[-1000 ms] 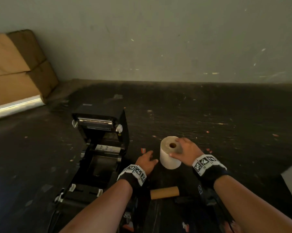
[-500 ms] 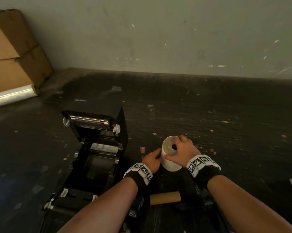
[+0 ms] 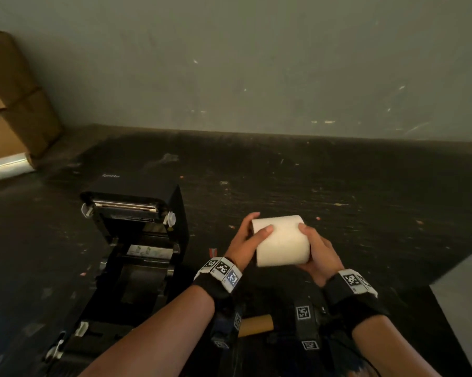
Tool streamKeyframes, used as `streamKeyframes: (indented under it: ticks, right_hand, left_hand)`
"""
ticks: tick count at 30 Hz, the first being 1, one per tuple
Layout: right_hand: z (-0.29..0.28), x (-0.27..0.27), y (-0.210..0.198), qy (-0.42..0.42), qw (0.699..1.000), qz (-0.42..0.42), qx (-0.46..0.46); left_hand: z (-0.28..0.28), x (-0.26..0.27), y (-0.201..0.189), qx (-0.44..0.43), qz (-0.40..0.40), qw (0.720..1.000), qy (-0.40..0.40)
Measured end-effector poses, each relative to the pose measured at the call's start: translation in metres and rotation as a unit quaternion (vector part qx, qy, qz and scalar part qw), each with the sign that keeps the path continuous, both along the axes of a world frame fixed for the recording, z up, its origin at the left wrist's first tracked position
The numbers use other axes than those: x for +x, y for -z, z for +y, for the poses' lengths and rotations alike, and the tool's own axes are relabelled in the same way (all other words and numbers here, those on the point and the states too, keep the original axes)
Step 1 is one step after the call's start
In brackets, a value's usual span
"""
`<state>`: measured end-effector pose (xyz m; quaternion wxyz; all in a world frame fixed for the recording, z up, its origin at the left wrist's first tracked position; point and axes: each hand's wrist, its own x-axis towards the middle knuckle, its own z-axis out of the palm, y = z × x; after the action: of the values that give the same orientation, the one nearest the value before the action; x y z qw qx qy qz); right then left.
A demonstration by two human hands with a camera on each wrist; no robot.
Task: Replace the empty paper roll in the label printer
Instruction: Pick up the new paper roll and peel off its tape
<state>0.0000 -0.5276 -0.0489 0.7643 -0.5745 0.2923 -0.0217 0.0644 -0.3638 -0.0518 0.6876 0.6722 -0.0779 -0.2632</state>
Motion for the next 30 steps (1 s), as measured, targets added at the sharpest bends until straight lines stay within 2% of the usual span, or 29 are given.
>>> streamKeyframes:
  ticks: [5, 8, 12, 18, 20, 21, 22, 24, 25, 27, 30]
  right_hand:
    - [0.002, -0.019, -0.024, 0.002, 0.999, -0.025, 0.028]
    - [0.007, -0.031, -0.032, 0.018, 1.000, -0.013, 0.014]
    - [0.016, -0.044, -0.041, 0.043, 0.999, 0.016, -0.001]
    - [0.033, -0.059, -0.055, 0.041, 0.996, 0.035, -0.070]
    - [0.035, -0.064, -0.062, 0.034, 0.988, 0.044, -0.145]
    - [0.035, -0.067, -0.066, 0.032, 0.972, 0.041, -0.230]
    - [0.034, -0.070, -0.070, 0.028, 0.941, 0.026, -0.337]
    - [0.033, -0.076, -0.076, 0.027, 0.852, -0.046, -0.520]
    - [0.032, -0.079, -0.078, 0.022, 0.816, -0.084, -0.572]
    - [0.032, -0.079, -0.079, -0.006, 0.774, -0.119, -0.621]
    - [0.032, -0.074, -0.079, -0.064, 0.749, -0.133, -0.646]
  left_hand:
    - [-0.009, -0.017, -0.020, -0.016, -0.061, 0.998, 0.012]
    - [-0.008, -0.025, -0.024, -0.022, -0.038, 0.999, 0.013]
    - [-0.002, -0.034, -0.030, -0.009, -0.029, 0.997, 0.064]
    - [0.007, -0.041, -0.032, -0.017, -0.055, 0.996, 0.075]
    - [0.011, -0.041, -0.034, -0.029, -0.053, 0.995, 0.082]
    - [0.012, -0.040, -0.035, -0.034, -0.052, 0.994, 0.087]
    - [0.013, -0.039, -0.036, -0.039, -0.051, 0.994, 0.090]
    - [0.014, -0.040, -0.038, -0.043, -0.051, 0.994, 0.092]
    - [0.014, -0.041, -0.039, -0.043, -0.052, 0.994, 0.091]
    - [0.012, -0.041, -0.040, -0.042, -0.055, 0.993, 0.091]
    - [0.009, -0.042, -0.044, -0.040, -0.056, 0.993, 0.092]
